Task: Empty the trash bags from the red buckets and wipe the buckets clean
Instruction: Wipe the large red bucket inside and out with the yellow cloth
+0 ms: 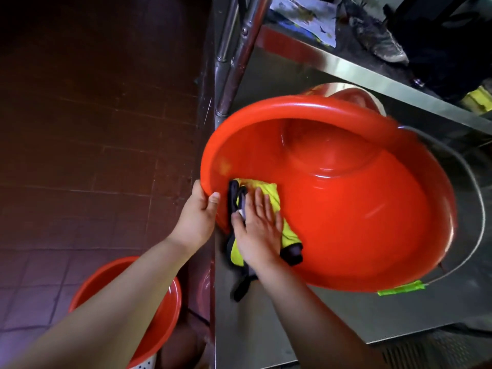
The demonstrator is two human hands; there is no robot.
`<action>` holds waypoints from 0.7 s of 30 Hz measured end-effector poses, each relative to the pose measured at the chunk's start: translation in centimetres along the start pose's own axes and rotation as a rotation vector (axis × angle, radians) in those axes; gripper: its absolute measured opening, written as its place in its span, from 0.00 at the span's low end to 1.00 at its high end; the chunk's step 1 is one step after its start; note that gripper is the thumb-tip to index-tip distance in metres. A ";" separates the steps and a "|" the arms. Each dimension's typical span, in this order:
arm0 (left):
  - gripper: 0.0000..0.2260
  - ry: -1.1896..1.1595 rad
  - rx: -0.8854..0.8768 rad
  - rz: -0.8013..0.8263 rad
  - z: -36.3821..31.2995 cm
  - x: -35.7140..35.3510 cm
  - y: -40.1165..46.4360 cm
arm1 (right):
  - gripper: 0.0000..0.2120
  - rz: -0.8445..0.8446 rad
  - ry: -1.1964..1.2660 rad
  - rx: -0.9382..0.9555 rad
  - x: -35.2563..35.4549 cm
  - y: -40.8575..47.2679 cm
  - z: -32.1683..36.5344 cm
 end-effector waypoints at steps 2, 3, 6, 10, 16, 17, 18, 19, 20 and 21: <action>0.09 -0.018 0.002 0.023 -0.1 0.0 -0.3 | 0.27 0.012 0.007 -0.013 -0.3 0.1 -0.3; 0.08 -0.014 -0.004 0.036 -0.3 -0.1 -0.3 | 0.27 0.004 0.016 -0.032 0.0 0.9 -0.9; 0.05 0.054 -0.044 0.071 -1.7 0.1 0.4 | 0.25 -0.037 0.057 -0.081 1.3 3.9 -2.8; 0.05 0.207 -0.200 0.133 -4.9 0.5 1.9 | 0.25 0.023 0.120 -0.150 2.4 8.6 -6.8; 0.04 0.081 -0.154 0.147 -3.2 0.6 1.8 | 0.26 0.094 0.014 -0.198 1.6 11.0 -10.3; 0.06 0.025 -0.082 0.142 -1.7 0.3 1.3 | 0.27 0.095 -0.007 -0.196 1.5 10.9 -10.2; 0.09 -0.029 0.010 0.153 -0.1 -0.3 0.7 | 0.27 0.102 -0.019 -0.194 1.4 10.9 -10.1; 0.12 -0.086 0.109 0.183 1.5 -1.2 -0.1 | 0.27 0.112 -0.021 -0.193 1.5 10.9 -10.0; 0.13 -0.146 0.191 0.217 2.9 -2.3 -1.0 | 0.27 0.114 -0.013 -0.194 1.6 10.7 -10.0; 0.14 -0.202 0.239 0.238 3.7 -3.2 -1.8 | 0.27 0.102 0.001 -0.197 1.7 10.5 -9.9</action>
Point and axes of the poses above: each hand's wrist, its own y-axis towards the middle knuckle, its own x-axis out of the back of the hand, z = x × y, the point moved 9 cm from there along y, towards the middle knuckle, and after that the axes turned 1 degree about x, right-handed, at the moved point
